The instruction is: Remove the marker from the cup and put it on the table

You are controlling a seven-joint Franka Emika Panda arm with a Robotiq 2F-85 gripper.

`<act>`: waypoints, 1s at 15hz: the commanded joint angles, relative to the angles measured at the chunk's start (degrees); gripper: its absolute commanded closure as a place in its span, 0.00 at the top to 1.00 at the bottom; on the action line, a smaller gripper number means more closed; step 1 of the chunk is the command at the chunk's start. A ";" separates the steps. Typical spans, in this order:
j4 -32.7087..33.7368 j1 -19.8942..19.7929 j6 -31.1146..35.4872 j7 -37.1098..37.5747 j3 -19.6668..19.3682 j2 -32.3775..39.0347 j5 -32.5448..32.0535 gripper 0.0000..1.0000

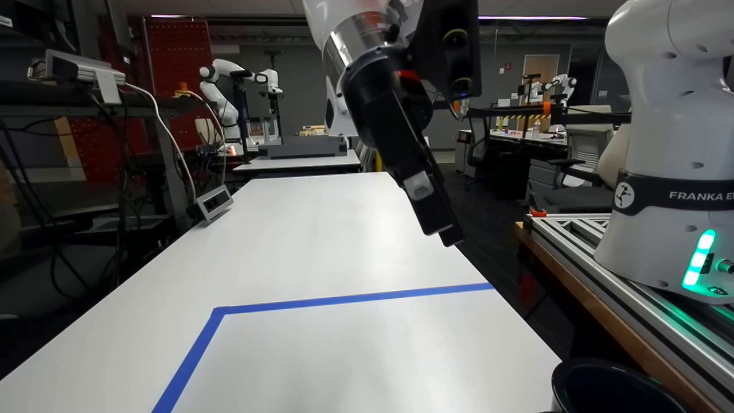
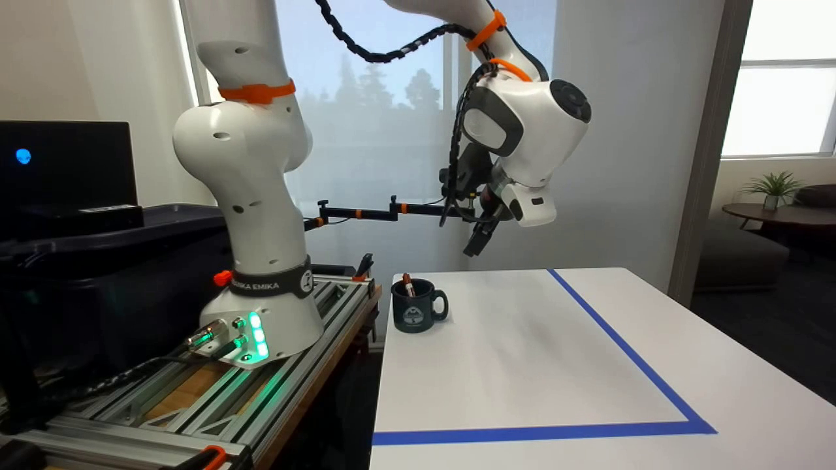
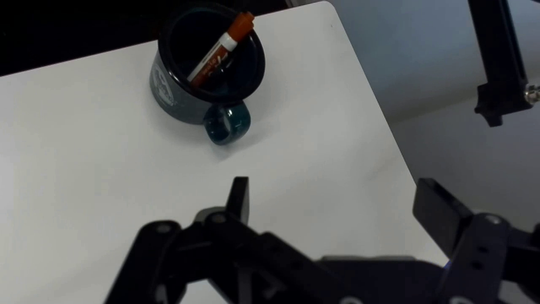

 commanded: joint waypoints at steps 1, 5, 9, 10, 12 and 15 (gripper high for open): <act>1.32 0.36 -0.80 -0.09 0.90 3.58 2.72 1.00; 1.78 0.49 -0.45 0.02 1.96 7.12 4.47 1.00; 1.55 0.73 0.18 0.32 3.03 9.55 5.33 1.00; 1.32 0.77 0.38 0.43 3.18 9.92 5.12 1.00; 0.72 0.78 0.56 0.62 3.34 10.39 4.97 1.00; -0.41 0.88 -0.08 1.51 3.58 10.17 4.49 1.00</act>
